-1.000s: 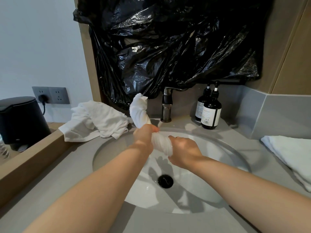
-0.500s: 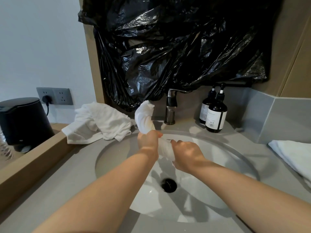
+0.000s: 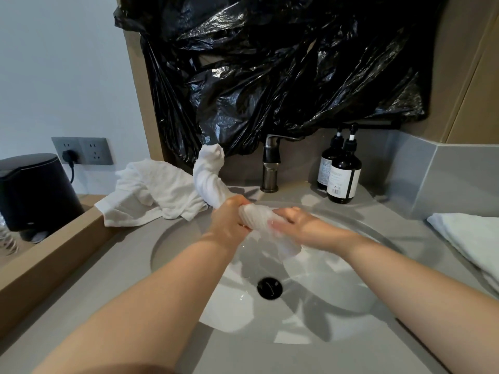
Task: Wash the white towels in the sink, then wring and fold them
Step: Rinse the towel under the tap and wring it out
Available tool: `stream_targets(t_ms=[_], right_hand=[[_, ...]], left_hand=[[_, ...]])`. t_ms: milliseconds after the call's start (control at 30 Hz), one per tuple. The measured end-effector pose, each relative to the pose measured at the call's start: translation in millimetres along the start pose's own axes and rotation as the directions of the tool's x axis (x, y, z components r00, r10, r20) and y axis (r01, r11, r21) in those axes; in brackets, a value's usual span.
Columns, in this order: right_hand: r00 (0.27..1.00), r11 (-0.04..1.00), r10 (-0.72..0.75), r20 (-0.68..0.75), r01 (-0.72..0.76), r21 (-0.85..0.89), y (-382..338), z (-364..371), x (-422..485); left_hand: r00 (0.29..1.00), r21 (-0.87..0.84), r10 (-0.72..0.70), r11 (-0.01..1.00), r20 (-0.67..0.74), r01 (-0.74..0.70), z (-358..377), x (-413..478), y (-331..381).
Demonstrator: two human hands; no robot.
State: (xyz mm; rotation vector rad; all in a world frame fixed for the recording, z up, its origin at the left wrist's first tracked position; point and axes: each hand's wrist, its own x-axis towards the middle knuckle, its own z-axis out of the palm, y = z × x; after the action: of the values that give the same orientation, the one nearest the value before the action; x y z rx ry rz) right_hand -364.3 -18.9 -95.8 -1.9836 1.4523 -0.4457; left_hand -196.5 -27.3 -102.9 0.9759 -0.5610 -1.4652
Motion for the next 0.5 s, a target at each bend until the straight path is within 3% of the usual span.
stream_targets(t_ms=[33,67,133,167,233,300,400,500], right_hand=[[0.999,0.97,0.033,-0.012,-0.029,0.24,3.1,-3.4,4.7],[0.997,0.876,0.064,-0.038,-0.037,0.482,7.9,-6.3,9.6],[0.982,0.559,0.185,-0.045,-0.068,0.826,18.4,-13.0,18.7],[0.971,0.404,0.237,-0.005,-0.094,0.91,22.4,-14.1,19.4],[0.964,0.246,0.254,0.079,-0.144,0.959,25.0,-9.9,15.0],[0.97,0.285,0.199,0.137,-0.191,0.939,22.3,0.5,8.1],[0.963,0.461,0.104,0.248,-0.267,0.846,10.8,13.6,-1.5],[0.869,0.375,-0.097,0.485,-0.42,0.827,8.5,8.7,-7.0]], left_hand=[[1.0,-0.054,-0.007,0.999,0.019,0.008,0.3,0.9,3.0],[0.999,-0.091,-0.006,0.996,0.047,0.01,1.0,0.7,6.6],[0.994,-0.165,0.001,0.986,0.107,0.017,4.2,-5.2,15.9],[0.991,-0.204,0.001,0.979,0.132,0.026,7.0,-9.3,19.7],[0.986,-0.251,-0.003,0.967,0.166,0.045,12.0,-14.1,21.7],[0.977,-0.253,0.001,0.966,0.212,0.054,15.3,-17.6,19.7],[0.963,-0.25,0.013,0.967,0.269,0.057,15.9,-20.6,20.9],[0.954,-0.305,0.051,0.951,0.296,0.044,13.1,-19.9,27.4]])
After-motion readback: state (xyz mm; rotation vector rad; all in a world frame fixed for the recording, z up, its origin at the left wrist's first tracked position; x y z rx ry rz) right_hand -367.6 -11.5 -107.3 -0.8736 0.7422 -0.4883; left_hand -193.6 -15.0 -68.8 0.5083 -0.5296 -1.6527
